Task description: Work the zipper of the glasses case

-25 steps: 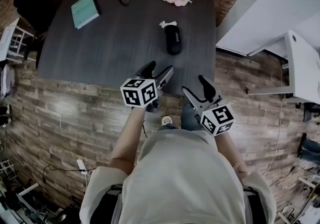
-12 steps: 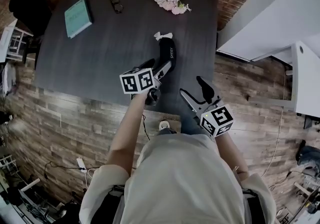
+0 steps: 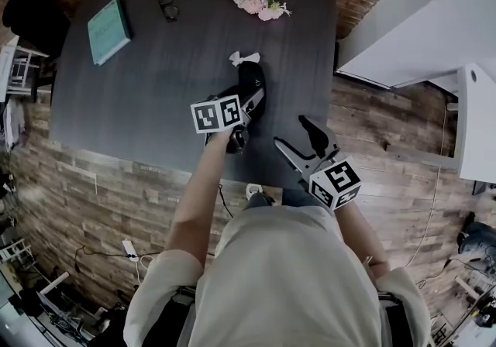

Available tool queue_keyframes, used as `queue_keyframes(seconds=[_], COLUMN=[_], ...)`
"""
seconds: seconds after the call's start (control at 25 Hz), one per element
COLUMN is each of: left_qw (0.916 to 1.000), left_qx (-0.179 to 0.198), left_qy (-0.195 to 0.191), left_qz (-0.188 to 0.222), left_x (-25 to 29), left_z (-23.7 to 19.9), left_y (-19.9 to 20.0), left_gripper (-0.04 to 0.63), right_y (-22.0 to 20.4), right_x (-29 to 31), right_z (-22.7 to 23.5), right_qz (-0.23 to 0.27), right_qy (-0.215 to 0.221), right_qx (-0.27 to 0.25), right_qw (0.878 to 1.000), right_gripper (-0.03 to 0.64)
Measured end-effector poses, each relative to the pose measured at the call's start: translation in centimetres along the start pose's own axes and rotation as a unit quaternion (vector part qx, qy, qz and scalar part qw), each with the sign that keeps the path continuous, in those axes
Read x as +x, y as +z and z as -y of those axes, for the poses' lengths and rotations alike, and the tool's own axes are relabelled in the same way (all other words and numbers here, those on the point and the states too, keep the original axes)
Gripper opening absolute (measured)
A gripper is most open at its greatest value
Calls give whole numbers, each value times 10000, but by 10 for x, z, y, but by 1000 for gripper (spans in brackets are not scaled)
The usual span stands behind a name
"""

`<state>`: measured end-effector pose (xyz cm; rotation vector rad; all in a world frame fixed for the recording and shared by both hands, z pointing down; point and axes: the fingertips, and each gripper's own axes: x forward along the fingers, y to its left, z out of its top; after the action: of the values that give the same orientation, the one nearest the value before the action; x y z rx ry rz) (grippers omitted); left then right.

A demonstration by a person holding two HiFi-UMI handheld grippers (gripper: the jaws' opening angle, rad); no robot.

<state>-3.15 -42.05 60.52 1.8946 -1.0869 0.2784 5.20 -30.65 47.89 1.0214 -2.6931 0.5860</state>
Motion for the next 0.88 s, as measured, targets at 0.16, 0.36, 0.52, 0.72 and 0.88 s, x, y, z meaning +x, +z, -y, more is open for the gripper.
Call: queue_keyframes(seconds=[0.16,0.36,0.52,0.72,0.88], left_qw=[9997,9977,9965,9949,9948], left_qx=[139,481,650,887,925], left_qy=[67,155,203,111,-217], left_qz=[-171,-442,-475,-465,-379], left_x=[13,28,31,15,-13], left_z=[10,25,32,38,49], left_y=[-6,-14,-15,-17,-26], left_gripper=[339,322,287,267,261], right_y=[-2,0,0,1,3], right_x=[2,5,2,-6,-15], right_z=[8,12,14,13,11], right_qz=[-42,-12,22,88,192], right_qy=[2,-18,-77,-214,-417], right_qx=[81,104,94,6,-126], right_qw=[10000,9999,9999,9997,9989], right_gripper=[308,308,308,308,307])
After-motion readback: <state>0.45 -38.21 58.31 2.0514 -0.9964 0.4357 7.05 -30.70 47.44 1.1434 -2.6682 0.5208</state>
